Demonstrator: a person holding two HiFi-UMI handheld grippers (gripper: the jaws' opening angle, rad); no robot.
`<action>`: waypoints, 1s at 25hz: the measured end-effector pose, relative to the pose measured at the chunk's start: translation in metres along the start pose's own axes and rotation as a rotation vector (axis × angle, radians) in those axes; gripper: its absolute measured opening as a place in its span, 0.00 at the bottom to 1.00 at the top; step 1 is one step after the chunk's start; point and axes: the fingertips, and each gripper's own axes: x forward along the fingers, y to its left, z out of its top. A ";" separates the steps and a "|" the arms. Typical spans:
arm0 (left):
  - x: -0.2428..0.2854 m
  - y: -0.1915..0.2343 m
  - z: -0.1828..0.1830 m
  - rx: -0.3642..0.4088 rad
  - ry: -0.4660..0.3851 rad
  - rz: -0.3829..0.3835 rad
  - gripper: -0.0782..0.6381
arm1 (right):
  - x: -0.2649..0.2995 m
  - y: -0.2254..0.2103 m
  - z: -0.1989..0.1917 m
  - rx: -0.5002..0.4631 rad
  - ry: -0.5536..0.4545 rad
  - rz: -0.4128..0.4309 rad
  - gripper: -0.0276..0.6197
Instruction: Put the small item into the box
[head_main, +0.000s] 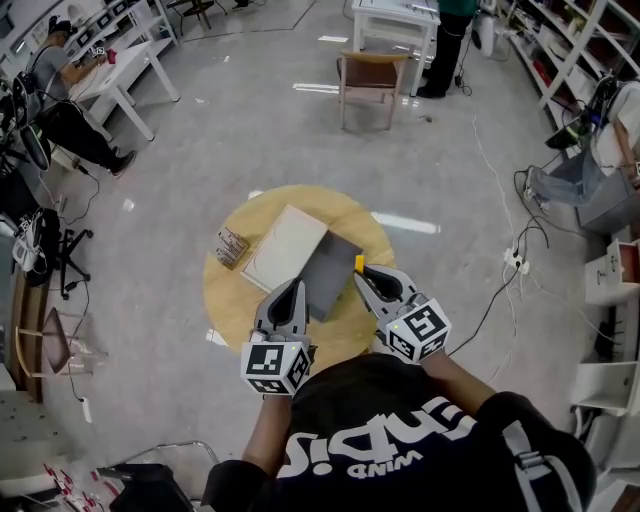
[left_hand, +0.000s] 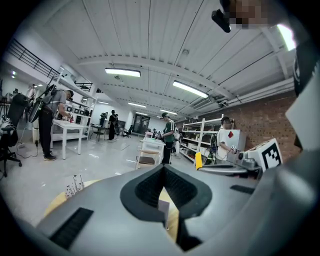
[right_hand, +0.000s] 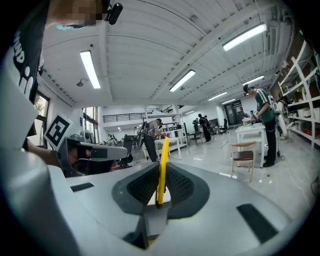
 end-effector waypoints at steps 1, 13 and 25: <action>0.002 0.001 0.000 -0.001 0.001 0.001 0.12 | 0.005 -0.001 -0.003 -0.008 0.010 0.008 0.10; 0.011 0.018 0.003 -0.007 0.000 0.037 0.12 | 0.067 -0.021 -0.074 -0.172 0.221 0.083 0.10; 0.011 0.029 -0.003 -0.013 0.022 0.069 0.12 | 0.115 -0.033 -0.159 -0.367 0.500 0.176 0.10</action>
